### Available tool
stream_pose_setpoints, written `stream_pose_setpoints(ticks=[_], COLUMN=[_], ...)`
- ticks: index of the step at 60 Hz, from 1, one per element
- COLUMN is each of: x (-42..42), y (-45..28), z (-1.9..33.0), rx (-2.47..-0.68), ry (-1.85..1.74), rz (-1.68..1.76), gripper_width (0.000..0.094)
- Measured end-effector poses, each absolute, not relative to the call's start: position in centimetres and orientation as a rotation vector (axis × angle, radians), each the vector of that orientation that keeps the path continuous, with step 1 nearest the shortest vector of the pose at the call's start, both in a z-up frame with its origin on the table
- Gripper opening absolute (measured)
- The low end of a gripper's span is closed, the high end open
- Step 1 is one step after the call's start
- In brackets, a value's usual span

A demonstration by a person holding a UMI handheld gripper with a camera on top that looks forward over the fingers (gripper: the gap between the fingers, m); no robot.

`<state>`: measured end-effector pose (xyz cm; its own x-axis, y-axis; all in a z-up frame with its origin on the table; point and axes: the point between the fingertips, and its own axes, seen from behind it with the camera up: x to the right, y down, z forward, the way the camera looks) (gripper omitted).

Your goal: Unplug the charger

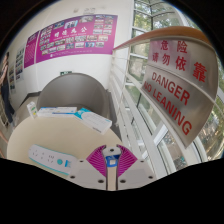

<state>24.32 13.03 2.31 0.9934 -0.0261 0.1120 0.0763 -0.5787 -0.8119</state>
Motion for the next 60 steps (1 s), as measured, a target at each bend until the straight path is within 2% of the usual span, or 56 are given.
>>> stream_pose_setpoints(ticks=[4,5,15,18,23,25,28,32,39,50,60], x=[23.9,23.4,20.9,20.5,20.2,20.1,20.3,20.2,19.0,16.7,14.3], y=[12.1,10.7,9.0,9.1,8.8,8.6,8.2,7.5,4.3,-4.7,-14.2], z=[-1.1,0.2,-0.4,0.4,0.5,1.0,2.2,4.1,8.1,14.8,18.6], rx=[-2.249,-2.277,-2.312,-2.307,-2.295,-2.287,-2.271,-2.245,-2.201,-2.161,-2.178], ry=[-0.019,-0.014,-0.006,-0.009,-0.020,-0.025,-0.030,-0.042,-0.037,-0.009,0.013], rz=[-0.111,-0.110,-0.057,-0.038,-0.036,-0.042,-0.059,-0.071,-0.073,-0.122,-0.173], gripper_width=[0.0125,0.0129,0.0275,0.0414,0.0762,0.0869,0.0836,0.0870,0.0856,0.0858,0.0855])
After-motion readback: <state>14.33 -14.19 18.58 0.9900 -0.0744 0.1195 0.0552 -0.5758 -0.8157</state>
